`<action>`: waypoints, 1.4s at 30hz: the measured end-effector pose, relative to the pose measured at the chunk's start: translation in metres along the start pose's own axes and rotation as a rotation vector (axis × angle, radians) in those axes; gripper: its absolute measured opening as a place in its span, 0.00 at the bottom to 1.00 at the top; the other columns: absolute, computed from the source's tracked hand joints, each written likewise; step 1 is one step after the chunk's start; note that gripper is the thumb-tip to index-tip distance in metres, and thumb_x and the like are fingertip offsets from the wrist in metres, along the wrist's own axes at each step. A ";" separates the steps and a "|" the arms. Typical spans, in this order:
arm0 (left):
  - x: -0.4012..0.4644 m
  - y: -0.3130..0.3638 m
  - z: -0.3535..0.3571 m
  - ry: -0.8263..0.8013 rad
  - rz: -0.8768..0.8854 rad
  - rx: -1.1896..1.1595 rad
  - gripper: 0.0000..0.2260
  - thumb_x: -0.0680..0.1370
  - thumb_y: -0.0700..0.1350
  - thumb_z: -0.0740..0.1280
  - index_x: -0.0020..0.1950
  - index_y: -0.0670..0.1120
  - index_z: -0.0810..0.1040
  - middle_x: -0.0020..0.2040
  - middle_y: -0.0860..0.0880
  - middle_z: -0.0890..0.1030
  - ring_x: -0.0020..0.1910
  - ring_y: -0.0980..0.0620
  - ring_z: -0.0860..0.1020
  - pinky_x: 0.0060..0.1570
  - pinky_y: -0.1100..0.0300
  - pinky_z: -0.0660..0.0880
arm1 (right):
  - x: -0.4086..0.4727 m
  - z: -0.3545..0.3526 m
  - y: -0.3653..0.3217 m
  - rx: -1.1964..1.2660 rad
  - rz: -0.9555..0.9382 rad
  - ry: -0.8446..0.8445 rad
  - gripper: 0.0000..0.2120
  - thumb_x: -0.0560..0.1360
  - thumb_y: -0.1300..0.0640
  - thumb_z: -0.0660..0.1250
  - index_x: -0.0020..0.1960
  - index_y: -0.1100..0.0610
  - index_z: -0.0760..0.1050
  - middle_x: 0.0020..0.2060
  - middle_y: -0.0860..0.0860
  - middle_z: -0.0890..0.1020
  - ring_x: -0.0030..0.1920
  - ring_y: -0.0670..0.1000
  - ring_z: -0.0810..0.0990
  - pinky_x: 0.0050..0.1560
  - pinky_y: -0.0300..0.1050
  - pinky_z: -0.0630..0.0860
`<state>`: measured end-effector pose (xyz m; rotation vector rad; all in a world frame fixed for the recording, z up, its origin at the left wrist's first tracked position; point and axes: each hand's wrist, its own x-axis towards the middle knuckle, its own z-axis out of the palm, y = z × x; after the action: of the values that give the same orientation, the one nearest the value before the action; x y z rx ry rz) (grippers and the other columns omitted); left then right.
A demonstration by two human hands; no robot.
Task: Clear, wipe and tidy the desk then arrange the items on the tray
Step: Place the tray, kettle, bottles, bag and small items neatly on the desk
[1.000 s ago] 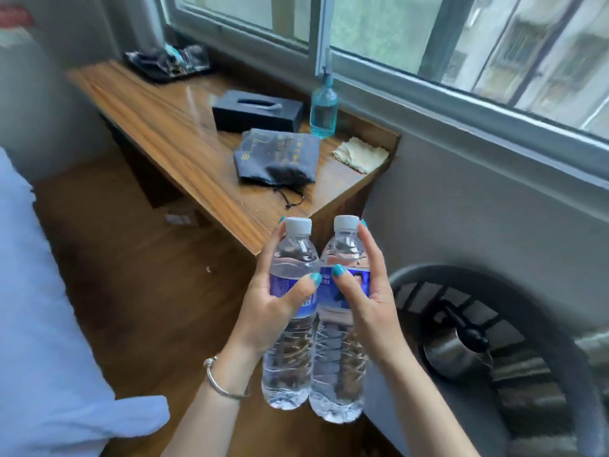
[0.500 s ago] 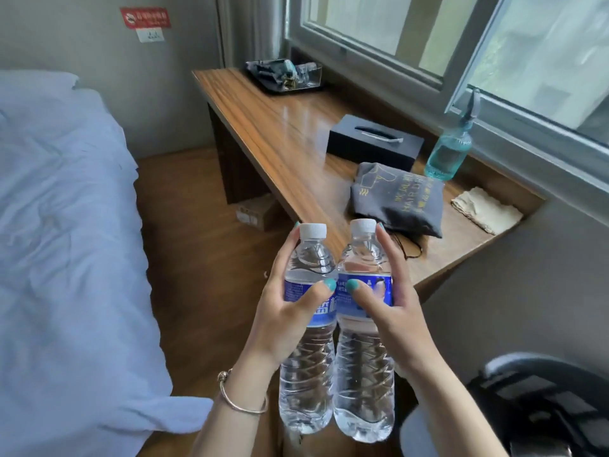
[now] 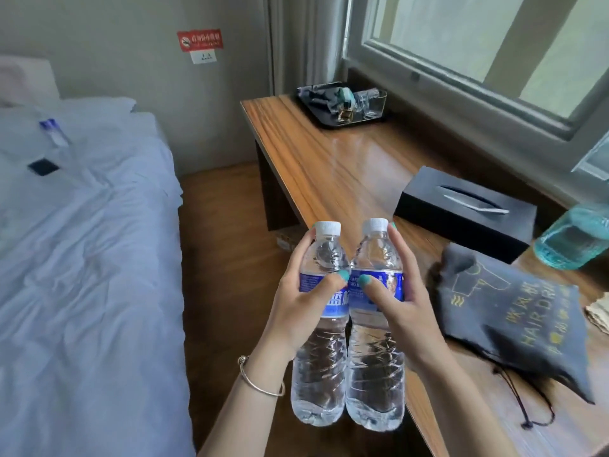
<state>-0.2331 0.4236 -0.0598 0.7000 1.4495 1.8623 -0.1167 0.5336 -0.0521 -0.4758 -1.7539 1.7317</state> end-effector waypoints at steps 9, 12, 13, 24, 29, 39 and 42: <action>0.143 -0.004 -0.071 -0.116 -0.051 -0.017 0.32 0.69 0.50 0.73 0.71 0.63 0.66 0.61 0.56 0.79 0.58 0.52 0.80 0.47 0.61 0.79 | 0.125 0.047 0.036 -0.076 0.015 0.155 0.34 0.70 0.54 0.71 0.71 0.34 0.64 0.60 0.27 0.74 0.56 0.46 0.82 0.50 0.41 0.80; 0.198 0.001 -0.098 -0.232 -0.065 -0.026 0.31 0.69 0.50 0.73 0.70 0.64 0.67 0.63 0.54 0.78 0.59 0.52 0.80 0.48 0.60 0.79 | 0.166 0.073 0.045 -0.110 0.008 0.285 0.35 0.69 0.52 0.71 0.71 0.33 0.64 0.62 0.25 0.71 0.60 0.42 0.79 0.55 0.39 0.79; 0.215 0.005 -0.106 -0.276 -0.072 -0.025 0.31 0.69 0.50 0.73 0.70 0.65 0.67 0.64 0.54 0.78 0.59 0.53 0.79 0.49 0.60 0.79 | 0.178 0.081 0.047 -0.118 0.004 0.335 0.35 0.69 0.52 0.71 0.72 0.34 0.64 0.63 0.24 0.71 0.62 0.40 0.77 0.55 0.37 0.78; 0.363 0.022 -0.142 -0.586 -0.164 -0.083 0.32 0.67 0.50 0.73 0.68 0.67 0.68 0.61 0.52 0.80 0.57 0.49 0.81 0.47 0.56 0.80 | 0.292 0.118 0.056 -0.134 0.027 0.643 0.35 0.68 0.54 0.72 0.70 0.32 0.65 0.58 0.25 0.75 0.55 0.44 0.82 0.46 0.36 0.79; 0.433 0.009 -0.129 -0.639 -0.162 -0.055 0.31 0.67 0.51 0.73 0.68 0.68 0.67 0.60 0.53 0.80 0.56 0.50 0.81 0.52 0.50 0.79 | 0.345 0.098 0.072 -0.109 0.018 0.706 0.33 0.67 0.53 0.73 0.65 0.26 0.67 0.58 0.25 0.74 0.56 0.46 0.82 0.45 0.38 0.80; 0.576 0.007 -0.052 -0.686 0.005 -0.008 0.31 0.68 0.53 0.73 0.68 0.68 0.67 0.63 0.67 0.75 0.60 0.63 0.77 0.48 0.68 0.76 | 0.465 0.017 0.068 -0.187 -0.098 0.762 0.33 0.71 0.51 0.70 0.67 0.25 0.63 0.61 0.20 0.68 0.62 0.44 0.78 0.51 0.44 0.81; 0.619 0.010 -0.020 -0.731 0.102 0.085 0.29 0.69 0.57 0.71 0.66 0.74 0.64 0.61 0.74 0.71 0.60 0.71 0.73 0.48 0.76 0.72 | 0.498 -0.015 0.061 -0.228 -0.127 0.786 0.35 0.73 0.57 0.71 0.70 0.29 0.63 0.62 0.19 0.66 0.62 0.43 0.78 0.48 0.40 0.81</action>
<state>-0.6424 0.8888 -0.0471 1.3425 1.0188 1.3834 -0.4867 0.8711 -0.0253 -0.9646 -1.3520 1.0346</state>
